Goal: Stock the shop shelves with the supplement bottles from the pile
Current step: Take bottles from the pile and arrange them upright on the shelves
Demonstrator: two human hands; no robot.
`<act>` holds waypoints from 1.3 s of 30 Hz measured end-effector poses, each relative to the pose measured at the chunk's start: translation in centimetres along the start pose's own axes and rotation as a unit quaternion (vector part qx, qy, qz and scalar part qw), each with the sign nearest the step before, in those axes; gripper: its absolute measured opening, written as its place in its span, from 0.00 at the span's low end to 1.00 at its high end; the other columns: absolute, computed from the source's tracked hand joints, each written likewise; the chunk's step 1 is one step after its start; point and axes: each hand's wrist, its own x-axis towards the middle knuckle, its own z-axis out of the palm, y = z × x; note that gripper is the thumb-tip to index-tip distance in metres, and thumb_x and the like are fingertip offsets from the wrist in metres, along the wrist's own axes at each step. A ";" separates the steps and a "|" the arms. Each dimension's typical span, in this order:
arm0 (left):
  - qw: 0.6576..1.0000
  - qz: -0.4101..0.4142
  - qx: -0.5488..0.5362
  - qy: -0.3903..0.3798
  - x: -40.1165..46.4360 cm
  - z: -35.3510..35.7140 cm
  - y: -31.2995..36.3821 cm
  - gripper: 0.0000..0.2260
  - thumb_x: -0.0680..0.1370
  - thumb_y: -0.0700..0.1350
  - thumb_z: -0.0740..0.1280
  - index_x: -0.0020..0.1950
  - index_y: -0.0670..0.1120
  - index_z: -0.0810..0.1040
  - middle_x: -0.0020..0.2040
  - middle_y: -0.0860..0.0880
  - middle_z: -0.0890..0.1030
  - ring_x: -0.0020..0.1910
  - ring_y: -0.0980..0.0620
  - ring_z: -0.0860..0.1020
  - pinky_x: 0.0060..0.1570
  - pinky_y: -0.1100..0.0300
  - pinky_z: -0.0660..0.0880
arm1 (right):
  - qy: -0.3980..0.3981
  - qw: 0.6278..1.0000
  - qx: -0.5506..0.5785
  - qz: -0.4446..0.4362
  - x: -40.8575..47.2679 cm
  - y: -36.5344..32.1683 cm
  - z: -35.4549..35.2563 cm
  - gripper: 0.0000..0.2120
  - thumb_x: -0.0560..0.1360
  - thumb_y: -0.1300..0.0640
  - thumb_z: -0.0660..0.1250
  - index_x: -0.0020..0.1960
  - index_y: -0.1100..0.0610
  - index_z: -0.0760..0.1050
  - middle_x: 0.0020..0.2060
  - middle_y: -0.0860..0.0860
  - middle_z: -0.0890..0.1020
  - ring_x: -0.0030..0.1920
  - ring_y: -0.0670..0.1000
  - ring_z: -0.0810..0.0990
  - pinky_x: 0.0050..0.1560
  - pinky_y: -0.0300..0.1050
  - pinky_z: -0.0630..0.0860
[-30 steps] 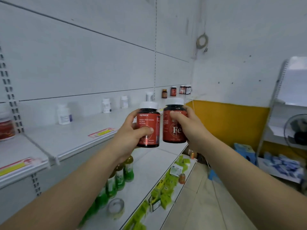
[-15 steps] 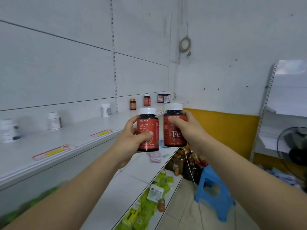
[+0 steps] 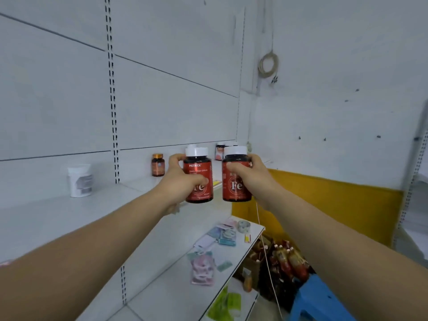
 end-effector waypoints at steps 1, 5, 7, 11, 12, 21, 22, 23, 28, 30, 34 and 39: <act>1.000 -0.005 0.007 0.010 2.1 0.4 -0.2 0.33 0.68 0.34 0.73 0.64 0.54 0.59 0.54 0.46 0.77 0.52 0.45 0.79 0.55 0.44 0.76 | -0.008 1.000 0.000 0.001 2.3 0.3 -0.4 0.24 0.72 0.52 0.72 0.62 0.49 0.64 0.52 0.53 0.80 0.50 0.55 0.82 0.55 0.56 0.78; 0.998 -0.023 0.035 0.048 9.3 2.0 -1.4 0.36 0.69 0.35 0.73 0.69 0.54 0.57 0.55 0.47 0.77 0.52 0.47 0.78 0.56 0.46 0.76 | -0.036 0.999 0.006 -0.010 10.9 1.7 -1.6 0.24 0.72 0.53 0.71 0.63 0.49 0.63 0.50 0.51 0.79 0.47 0.51 0.81 0.44 0.47 0.77; 0.996 -0.028 0.052 0.065 12.7 2.8 -2.4 0.39 0.69 0.36 0.73 0.72 0.53 0.56 0.57 0.46 0.77 0.54 0.46 0.78 0.57 0.44 0.75 | -0.053 0.998 0.010 -0.023 15.4 3.0 -1.9 0.25 0.72 0.54 0.72 0.64 0.51 0.64 0.50 0.50 0.79 0.47 0.50 0.81 0.42 0.44 0.76; 0.989 -0.047 0.081 0.116 18.2 4.8 -4.8 0.32 0.68 0.37 0.75 0.68 0.48 0.65 0.57 0.46 0.78 0.54 0.46 0.78 0.56 0.46 0.75 | -0.095 0.994 0.016 -0.048 24.1 6.4 -2.1 0.28 0.70 0.53 0.73 0.65 0.53 0.65 0.52 0.51 0.79 0.48 0.49 0.81 0.43 0.44 0.76; 0.987 -0.053 0.080 0.132 19.5 5.4 -5.4 0.33 0.68 0.37 0.75 0.69 0.49 0.64 0.56 0.46 0.78 0.54 0.45 0.78 0.57 0.45 0.75 | -0.112 0.992 0.014 -0.050 26.2 7.3 -2.2 0.28 0.69 0.53 0.73 0.65 0.52 0.65 0.51 0.50 0.79 0.48 0.49 0.80 0.44 0.44 0.76; 0.951 -0.109 0.127 0.259 28.3 9.5 -8.8 0.33 0.70 0.39 0.74 0.70 0.50 0.63 0.58 0.48 0.75 0.57 0.46 0.75 0.55 0.48 0.75 | -0.237 0.971 -0.010 -0.025 40.5 12.9 -2.1 0.23 0.70 0.58 0.73 0.59 0.52 0.64 0.48 0.50 0.77 0.45 0.46 0.77 0.43 0.42 0.73; 0.948 -0.115 0.133 0.263 29.1 9.5 -9.2 0.33 0.70 0.38 0.74 0.70 0.50 0.63 0.59 0.49 0.75 0.58 0.46 0.74 0.58 0.46 0.74 | -0.242 0.970 -0.012 -0.025 41.7 13.3 -2.0 0.24 0.70 0.58 0.73 0.61 0.52 0.65 0.48 0.49 0.77 0.44 0.45 0.77 0.42 0.41 0.73; 0.946 -0.119 0.140 0.267 29.9 9.5 -9.7 0.34 0.70 0.38 0.74 0.70 0.50 0.62 0.59 0.49 0.75 0.58 0.46 0.74 0.60 0.45 0.73 | -0.246 0.969 -0.014 -0.028 42.9 13.8 -1.6 0.24 0.71 0.58 0.73 0.62 0.52 0.66 0.47 0.48 0.76 0.43 0.43 0.75 0.39 0.39 0.72; 0.940 -0.106 0.162 0.282 33.4 9.5 -12.0 0.34 0.69 0.39 0.75 0.71 0.49 0.62 0.58 0.50 0.75 0.56 0.49 0.74 0.60 0.51 0.72 | -0.280 0.958 -0.036 -0.046 47.8 16.2 0.6 0.26 0.70 0.57 0.74 0.64 0.54 0.66 0.54 0.50 0.77 0.50 0.48 0.77 0.47 0.41 0.72; 0.935 -0.100 0.179 0.290 34.7 9.6 -12.7 0.34 0.70 0.39 0.75 0.71 0.49 0.61 0.56 0.52 0.74 0.55 0.51 0.74 0.57 0.55 0.71 | -0.292 0.953 -0.048 -0.057 49.7 16.9 1.7 0.28 0.69 0.56 0.74 0.64 0.54 0.66 0.55 0.50 0.77 0.53 0.50 0.78 0.50 0.44 0.73; 0.924 -0.110 0.201 0.306 36.9 10.1 -13.6 0.32 0.70 0.40 0.74 0.69 0.49 0.63 0.55 0.52 0.75 0.53 0.52 0.74 0.54 0.58 0.70 | -0.325 0.941 -0.069 -0.068 53.1 17.7 3.5 0.30 0.70 0.55 0.74 0.67 0.54 0.64 0.56 0.50 0.77 0.57 0.52 0.77 0.54 0.46 0.73; 0.906 -0.146 0.216 0.332 39.0 10.5 -13.2 0.27 0.70 0.37 0.73 0.63 0.50 0.65 0.47 0.56 0.75 0.49 0.53 0.76 0.51 0.57 0.71 | -0.380 0.917 -0.090 -0.082 56.3 18.1 4.9 0.32 0.70 0.55 0.74 0.68 0.55 0.61 0.57 0.51 0.76 0.56 0.53 0.77 0.51 0.48 0.74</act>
